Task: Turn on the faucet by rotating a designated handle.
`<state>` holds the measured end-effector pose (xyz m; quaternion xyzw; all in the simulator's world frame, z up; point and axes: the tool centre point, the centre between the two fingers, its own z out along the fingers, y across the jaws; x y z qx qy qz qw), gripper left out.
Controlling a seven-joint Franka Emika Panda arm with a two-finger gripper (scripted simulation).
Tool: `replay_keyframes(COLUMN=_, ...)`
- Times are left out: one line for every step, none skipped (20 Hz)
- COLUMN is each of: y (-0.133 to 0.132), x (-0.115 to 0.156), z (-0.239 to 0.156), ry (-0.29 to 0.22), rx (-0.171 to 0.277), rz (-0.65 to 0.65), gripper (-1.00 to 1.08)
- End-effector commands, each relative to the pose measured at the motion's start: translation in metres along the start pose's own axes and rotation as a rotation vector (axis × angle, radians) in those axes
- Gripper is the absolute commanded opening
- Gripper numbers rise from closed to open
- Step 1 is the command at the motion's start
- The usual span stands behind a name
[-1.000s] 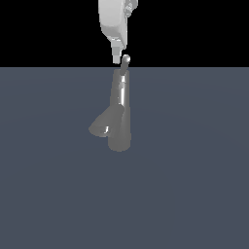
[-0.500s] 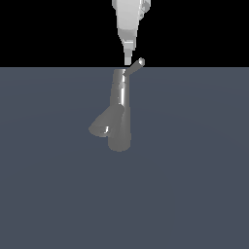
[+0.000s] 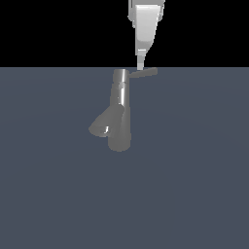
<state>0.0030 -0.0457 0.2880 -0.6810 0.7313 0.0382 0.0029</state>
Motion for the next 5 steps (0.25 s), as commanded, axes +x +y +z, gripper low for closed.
replay_keyframes(y=-0.005, x=0.03, z=0.008, ry=0.003, rx=-0.009, rz=0.035, gripper=-1.0)
replay_keyframes(y=-0.008, x=0.035, z=0.009, ry=0.003, rx=-0.009, rz=0.037, gripper=-1.0)
replay_keyframes(y=-0.01, x=0.039, z=0.01, ry=0.003, rx=-0.009, rz=0.038, gripper=-1.0)
replay_keyframes(y=-0.013, x=0.043, z=0.011, ry=0.003, rx=-0.009, rz=0.04, gripper=-1.0)
replay_keyframes(y=-0.013, x=0.043, z=0.011, ry=0.003, rx=-0.009, rz=0.04, gripper=-1.0)
